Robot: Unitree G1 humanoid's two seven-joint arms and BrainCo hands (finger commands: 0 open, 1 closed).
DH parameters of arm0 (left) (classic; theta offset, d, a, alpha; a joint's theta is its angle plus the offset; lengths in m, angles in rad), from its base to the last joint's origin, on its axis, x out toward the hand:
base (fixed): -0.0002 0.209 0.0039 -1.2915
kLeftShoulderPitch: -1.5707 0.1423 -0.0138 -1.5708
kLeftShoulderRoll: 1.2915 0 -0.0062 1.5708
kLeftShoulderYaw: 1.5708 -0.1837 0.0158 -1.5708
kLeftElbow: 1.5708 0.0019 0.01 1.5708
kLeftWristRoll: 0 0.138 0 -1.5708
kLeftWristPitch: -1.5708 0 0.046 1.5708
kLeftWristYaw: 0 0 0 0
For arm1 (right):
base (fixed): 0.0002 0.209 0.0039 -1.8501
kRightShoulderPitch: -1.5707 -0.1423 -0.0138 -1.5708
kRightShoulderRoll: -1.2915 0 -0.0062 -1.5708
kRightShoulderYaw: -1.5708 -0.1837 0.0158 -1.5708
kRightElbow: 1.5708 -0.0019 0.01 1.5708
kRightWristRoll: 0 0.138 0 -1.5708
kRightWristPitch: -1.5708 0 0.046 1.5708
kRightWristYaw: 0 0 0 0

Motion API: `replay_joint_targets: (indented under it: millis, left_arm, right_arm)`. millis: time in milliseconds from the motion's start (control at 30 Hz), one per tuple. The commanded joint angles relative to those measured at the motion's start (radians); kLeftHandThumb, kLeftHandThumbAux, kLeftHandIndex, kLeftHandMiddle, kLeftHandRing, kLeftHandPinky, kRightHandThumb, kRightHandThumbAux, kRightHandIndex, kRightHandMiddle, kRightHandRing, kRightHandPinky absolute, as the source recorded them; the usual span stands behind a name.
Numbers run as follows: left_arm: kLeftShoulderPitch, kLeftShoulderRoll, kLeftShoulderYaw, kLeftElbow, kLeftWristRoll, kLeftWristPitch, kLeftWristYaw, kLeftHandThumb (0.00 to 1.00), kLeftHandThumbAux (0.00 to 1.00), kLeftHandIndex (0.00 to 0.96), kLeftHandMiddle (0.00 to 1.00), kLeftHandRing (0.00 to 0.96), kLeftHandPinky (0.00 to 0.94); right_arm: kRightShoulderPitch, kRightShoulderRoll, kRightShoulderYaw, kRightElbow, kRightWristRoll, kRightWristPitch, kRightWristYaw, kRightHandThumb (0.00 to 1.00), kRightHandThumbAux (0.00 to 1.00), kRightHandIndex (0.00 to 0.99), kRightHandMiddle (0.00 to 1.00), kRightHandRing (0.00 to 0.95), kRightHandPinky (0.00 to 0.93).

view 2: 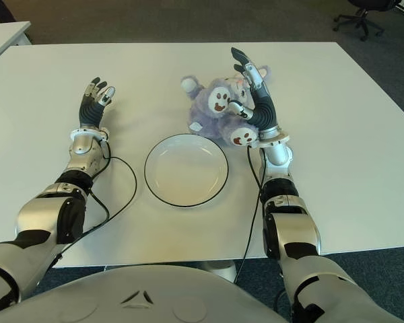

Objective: Put the doll into the plate.

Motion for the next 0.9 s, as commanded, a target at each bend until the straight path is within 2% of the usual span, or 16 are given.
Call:
replay_joint_targets:
  millis: [33,367,800,900]
  left_arm:
    - [0.115,-0.021,0.005,0.071,-0.006,0.075,-0.029,0.0,0.513,0.0,0.122,0.13,0.122]
    - [0.116,-0.016,0.004,0.071,-0.004,0.071,-0.043,0.0,0.508,0.0,0.122,0.135,0.158]
    - [0.115,-0.012,0.006,0.071,-0.008,0.073,-0.051,0.0,0.497,0.0,0.124,0.137,0.148]
    - [0.115,-0.012,0.007,0.071,-0.009,0.074,-0.051,0.0,0.5,0.0,0.127,0.145,0.18]
  right_arm:
    - [0.208,0.037,0.021,0.081,0.014,0.038,0.042,0.248,0.312,0.0,0.019,0.0,0.0]
    - [0.227,0.042,0.008,0.066,0.066,0.075,0.089,0.244,0.243,0.0,0.019,0.0,0.002]
    - [0.253,0.032,-0.009,0.055,0.131,0.112,0.16,0.237,0.229,0.0,0.021,0.0,0.022]
    - [0.258,0.033,-0.013,0.05,0.15,0.127,0.176,0.246,0.254,0.0,0.026,0.0,0.026]
